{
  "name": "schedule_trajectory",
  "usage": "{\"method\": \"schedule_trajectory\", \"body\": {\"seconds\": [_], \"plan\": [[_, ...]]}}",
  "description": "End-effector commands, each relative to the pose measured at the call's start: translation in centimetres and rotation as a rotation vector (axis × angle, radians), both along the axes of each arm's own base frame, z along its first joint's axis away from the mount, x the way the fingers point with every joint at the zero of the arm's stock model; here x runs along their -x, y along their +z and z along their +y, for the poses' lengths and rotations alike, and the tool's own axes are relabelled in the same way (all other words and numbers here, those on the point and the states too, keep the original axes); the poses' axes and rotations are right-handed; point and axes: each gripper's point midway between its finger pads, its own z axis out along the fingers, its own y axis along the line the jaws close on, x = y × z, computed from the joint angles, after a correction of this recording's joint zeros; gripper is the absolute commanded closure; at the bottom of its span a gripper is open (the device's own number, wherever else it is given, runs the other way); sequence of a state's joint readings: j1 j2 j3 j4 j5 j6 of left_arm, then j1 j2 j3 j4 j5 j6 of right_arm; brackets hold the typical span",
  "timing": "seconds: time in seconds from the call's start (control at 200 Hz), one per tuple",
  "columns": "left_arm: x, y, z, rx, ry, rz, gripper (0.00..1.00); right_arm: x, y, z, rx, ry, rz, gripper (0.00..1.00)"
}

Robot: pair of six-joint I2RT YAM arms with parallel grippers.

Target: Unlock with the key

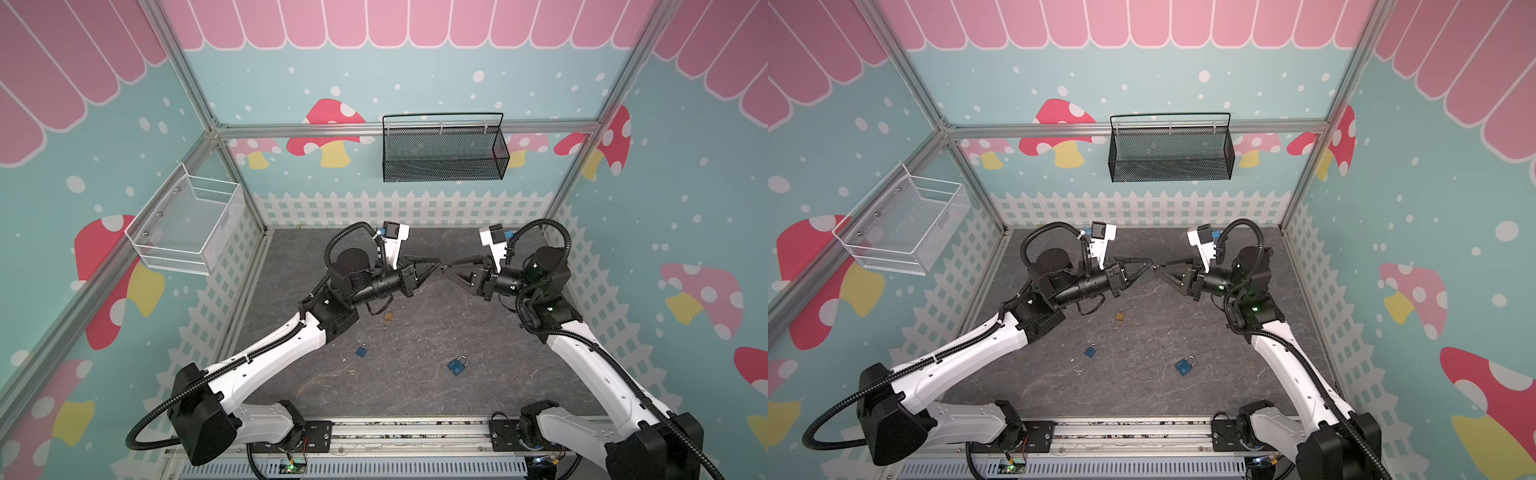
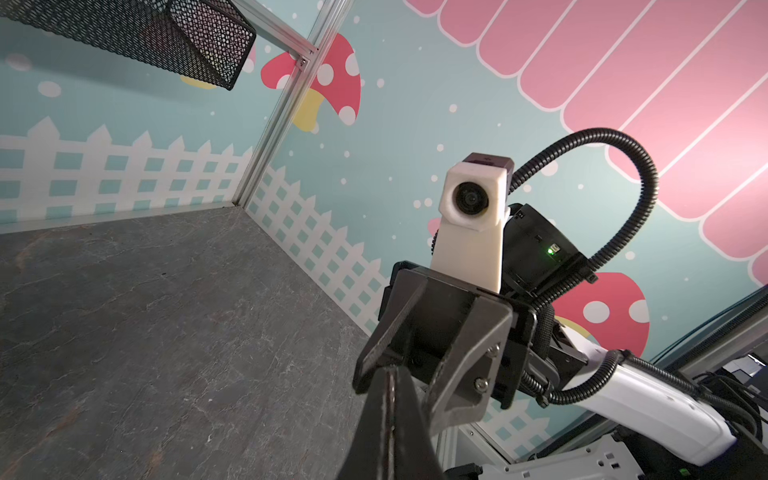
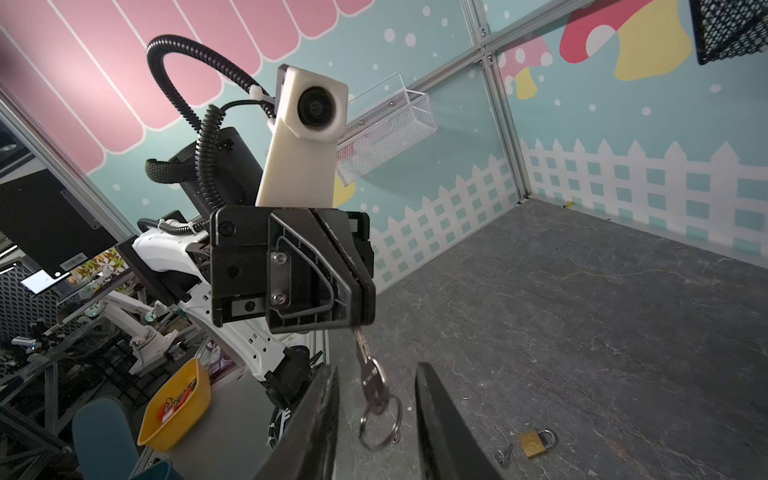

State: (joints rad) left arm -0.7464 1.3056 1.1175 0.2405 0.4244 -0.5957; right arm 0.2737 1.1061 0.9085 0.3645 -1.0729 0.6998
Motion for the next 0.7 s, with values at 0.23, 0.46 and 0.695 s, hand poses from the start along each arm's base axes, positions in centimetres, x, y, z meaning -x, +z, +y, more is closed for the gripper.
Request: {"method": "schedule_trajectory", "body": {"seconds": [0.23,0.46,0.695], "plan": [[0.01,1.53,-0.23,0.027,-0.021,-0.025,1.0,0.81,0.1,0.15,-0.023,0.065,-0.029,0.81],[-0.21,1.63,-0.04,0.031,-0.012,-0.023,1.0,0.78,-0.06,0.19,-0.022,0.069,-0.021,0.91],[-0.52,1.38,0.11,0.032,-0.012,-0.013,1.0,0.88,0.3,0.07,-0.028,0.057,-0.025,1.0]]}}
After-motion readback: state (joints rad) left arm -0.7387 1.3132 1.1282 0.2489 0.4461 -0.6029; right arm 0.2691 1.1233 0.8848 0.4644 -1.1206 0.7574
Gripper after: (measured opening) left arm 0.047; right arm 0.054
